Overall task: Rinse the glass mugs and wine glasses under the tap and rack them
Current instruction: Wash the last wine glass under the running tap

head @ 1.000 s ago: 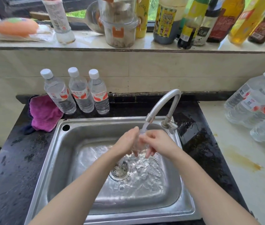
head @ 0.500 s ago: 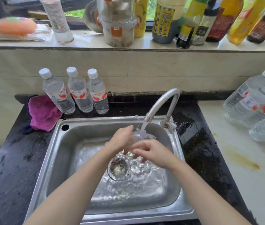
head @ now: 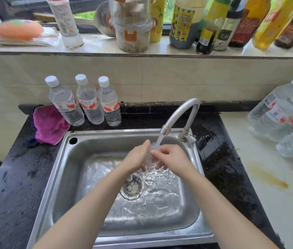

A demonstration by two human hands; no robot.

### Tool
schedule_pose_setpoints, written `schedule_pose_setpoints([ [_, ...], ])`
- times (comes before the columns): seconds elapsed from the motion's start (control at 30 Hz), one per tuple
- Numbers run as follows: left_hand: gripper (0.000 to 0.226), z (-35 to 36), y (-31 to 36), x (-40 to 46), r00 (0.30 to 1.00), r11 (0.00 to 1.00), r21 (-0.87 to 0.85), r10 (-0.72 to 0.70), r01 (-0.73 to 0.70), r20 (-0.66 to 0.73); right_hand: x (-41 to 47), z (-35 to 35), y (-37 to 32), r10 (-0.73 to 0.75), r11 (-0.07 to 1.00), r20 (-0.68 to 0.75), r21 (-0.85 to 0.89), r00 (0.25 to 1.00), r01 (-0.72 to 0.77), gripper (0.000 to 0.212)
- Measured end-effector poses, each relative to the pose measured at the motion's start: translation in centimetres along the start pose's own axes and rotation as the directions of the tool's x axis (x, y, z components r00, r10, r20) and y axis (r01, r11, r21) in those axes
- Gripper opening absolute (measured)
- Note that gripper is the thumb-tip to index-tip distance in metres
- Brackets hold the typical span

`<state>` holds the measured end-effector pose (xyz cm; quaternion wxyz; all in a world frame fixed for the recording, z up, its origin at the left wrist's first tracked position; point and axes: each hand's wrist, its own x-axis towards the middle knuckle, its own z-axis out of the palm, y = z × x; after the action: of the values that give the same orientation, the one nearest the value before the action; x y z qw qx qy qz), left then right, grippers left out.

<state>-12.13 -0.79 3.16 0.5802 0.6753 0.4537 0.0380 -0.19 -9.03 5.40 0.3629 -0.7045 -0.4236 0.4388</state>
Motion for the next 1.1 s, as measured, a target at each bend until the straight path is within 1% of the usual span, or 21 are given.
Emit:
schedule_pose_setpoints([
  [0.03,0.054,0.5,0.1,0.0,0.994,0.998,0.036,0.060,-0.057,-0.087,-0.1,0.5,0.0,0.009,0.996,-0.022,0.084,1.000,-0.007,0.019],
  [0.1,0.044,0.3,0.6,0.3,0.972,0.994,0.077,0.089,-0.074,-0.216,-0.5,0.8,0.4,0.003,0.991,0.104,0.134,0.995,-0.017,0.016],
  [0.17,0.046,-0.6,0.6,1.0,0.989,0.999,0.047,-0.012,0.019,-0.150,-0.9,-0.6,0.6,-0.011,1.000,0.290,-0.007,0.957,0.013,0.015],
  [0.2,0.049,-1.2,0.5,1.2,0.993,0.995,0.011,-0.096,0.097,-0.064,-0.7,-1.2,0.7,-0.004,0.997,0.314,-0.077,0.949,0.030,0.013],
  [0.27,0.058,-1.5,0.0,1.2,0.981,0.982,-0.071,-0.167,0.174,0.099,-0.1,-1.7,0.6,0.003,0.996,0.219,-0.086,0.976,0.016,0.014],
  [0.3,0.060,-1.2,-0.3,1.1,0.981,0.980,-0.112,-0.150,0.164,0.123,0.2,-1.4,0.5,0.000,0.999,0.135,-0.046,0.991,0.006,0.017],
  [0.37,0.056,0.0,-0.7,0.8,0.999,0.995,-0.092,-0.040,0.041,0.013,0.5,-0.1,0.3,0.015,0.999,-0.063,0.037,0.998,-0.013,0.022],
  [0.43,0.052,1.0,-1.1,0.9,0.978,0.993,0.024,0.120,-0.117,-0.170,0.3,1.0,0.3,-0.002,1.000,-0.197,0.028,0.980,0.008,0.021],
  [0.5,0.057,0.8,-1.0,1.1,0.974,0.992,-0.058,0.093,-0.108,-0.208,-0.3,1.5,0.8,-0.132,0.988,-0.220,-0.113,0.967,0.109,0.020],
  [0.57,0.059,-0.1,0.0,0.7,0.999,0.983,-0.185,-0.004,-0.003,-0.040,-0.2,1.3,1.2,-0.252,0.925,-0.154,-0.329,0.955,0.190,0.039],
  [0.6,0.058,-0.6,0.5,0.5,0.998,0.983,-0.178,-0.028,0.037,0.050,0.0,1.1,1.3,-0.285,0.891,-0.109,-0.397,0.952,0.221,0.045],
  [0.67,0.053,-1.3,0.9,0.4,0.987,0.994,-0.087,-0.051,0.065,0.153,0.8,0.8,1.3,-0.309,0.858,-0.058,-0.448,0.949,0.252,0.056],
  [0.73,0.042,-1.5,1.0,0.7,0.982,0.998,-0.014,-0.057,0.061,0.179,1.2,0.9,1.1,-0.301,0.871,-0.090,-0.433,0.949,0.234,0.064],
  [0.8,0.039,-1.2,1.3,1.1,0.992,0.997,0.039,-0.064,0.060,0.113,1.6,1.4,0.4,-0.221,0.929,-0.172,-0.336,0.960,0.154,0.053],
  [0.87,0.038,-0.2,1.3,1.0,0.998,0.950,0.311,0.037,-0.017,-0.059,2.8,1.6,-0.5,0.025,0.926,-0.160,-0.369,0.987,-0.083,0.031],
  [0.93,0.039,1.3,0.5,0.5,0.958,0.745,0.661,0.245,-0.089,-0.146,3.2,1.1,-0.8,0.396,0.801,-0.102,-0.447,0.913,-0.398,0.018],
  [0.97,0.041,1.7,0.3,0.1,0.937,0.701,0.701,0.319,-0.132,-0.142,3.3,1.0,-0.7,0.496,0.768,-0.061,-0.434,0.866,-0.471,0.015],
  [1.0,0.042,1.6,0.0,0.3,0.936,0.712,0.687,0.324,-0.145,-0.138,3.1,1.1,-0.5,0.487,0.809,-0.030,-0.361,0.873,-0.464,0.015],
  [1.03,0.040,1.1,0.1,0.6,0.955,0.768,0.623,0.274,-0.146,-0.114,2.7,1.3,-0.2,0.382,0.894,-0.016,-0.246,0.924,-0.374,0.020],
  [1.07,0.038,0.4,0.5,1.0,0.985,0.869,0.481,0.163,-0.112,-0.065,1.9,1.6,0.2,0.185,0.969,-0.067,-0.155,0.980,-0.193,0.033],
  [1.1,0.039,-0.4,1.1,1.2,0.999,0.964,0.267,-0.003,-0.008,0.041,0.7,1.8,0.7,-0.023,0.990,-0.126,-0.139,0.992,0.006,0.044],
])
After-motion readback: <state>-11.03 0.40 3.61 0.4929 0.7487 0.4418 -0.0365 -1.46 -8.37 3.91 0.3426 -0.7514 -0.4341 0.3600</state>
